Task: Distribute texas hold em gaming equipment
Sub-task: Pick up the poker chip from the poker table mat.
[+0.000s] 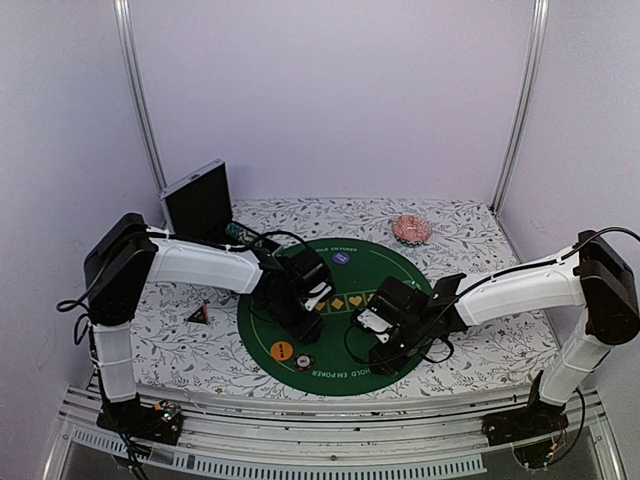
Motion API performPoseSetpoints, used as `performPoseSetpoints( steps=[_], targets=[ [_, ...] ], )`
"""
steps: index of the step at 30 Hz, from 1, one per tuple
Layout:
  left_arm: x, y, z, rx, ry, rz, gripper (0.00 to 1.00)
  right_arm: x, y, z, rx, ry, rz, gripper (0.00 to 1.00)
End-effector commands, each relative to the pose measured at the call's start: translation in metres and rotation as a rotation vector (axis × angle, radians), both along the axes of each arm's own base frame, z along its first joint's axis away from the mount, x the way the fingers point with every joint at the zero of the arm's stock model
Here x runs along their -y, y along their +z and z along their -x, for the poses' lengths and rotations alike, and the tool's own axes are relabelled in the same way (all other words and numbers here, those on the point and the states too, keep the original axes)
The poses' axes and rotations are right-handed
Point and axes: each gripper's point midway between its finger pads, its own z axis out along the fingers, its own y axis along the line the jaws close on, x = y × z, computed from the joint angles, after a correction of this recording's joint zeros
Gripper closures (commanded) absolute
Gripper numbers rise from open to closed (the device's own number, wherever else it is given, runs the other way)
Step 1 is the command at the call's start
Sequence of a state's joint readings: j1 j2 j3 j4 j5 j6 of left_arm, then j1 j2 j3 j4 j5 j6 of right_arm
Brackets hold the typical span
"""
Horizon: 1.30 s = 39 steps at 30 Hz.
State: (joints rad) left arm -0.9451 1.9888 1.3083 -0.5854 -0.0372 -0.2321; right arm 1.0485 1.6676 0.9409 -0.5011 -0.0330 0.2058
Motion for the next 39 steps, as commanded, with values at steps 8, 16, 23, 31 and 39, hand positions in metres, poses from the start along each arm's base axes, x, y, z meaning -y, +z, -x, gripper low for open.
performPoseSetpoints(
  steps=[8, 16, 23, 31, 39],
  targets=[
    [0.006, -0.025, 0.013, -0.069, -0.042, -0.036, 0.51, -0.006, -0.002, -0.001, 0.007, 0.014, -0.001, 0.97],
    [0.006, -0.03, 0.011, -0.07, -0.045, -0.046, 0.56, -0.006, -0.002, -0.001, 0.007, 0.016, -0.001, 0.97],
    [0.008, -0.016, 0.008, -0.041, -0.035, -0.024, 0.68, -0.006, -0.003, 0.0, 0.002, 0.018, 0.001, 0.97],
    [0.012, 0.009, 0.001, 0.01, -0.025, 0.02, 0.72, -0.006, -0.003, 0.0, 0.003, 0.016, 0.002, 0.97],
    [0.008, 0.041, 0.004, 0.041, -0.015, 0.068, 0.72, -0.007, -0.004, 0.0, 0.0, 0.019, 0.001, 0.97]
  ],
)
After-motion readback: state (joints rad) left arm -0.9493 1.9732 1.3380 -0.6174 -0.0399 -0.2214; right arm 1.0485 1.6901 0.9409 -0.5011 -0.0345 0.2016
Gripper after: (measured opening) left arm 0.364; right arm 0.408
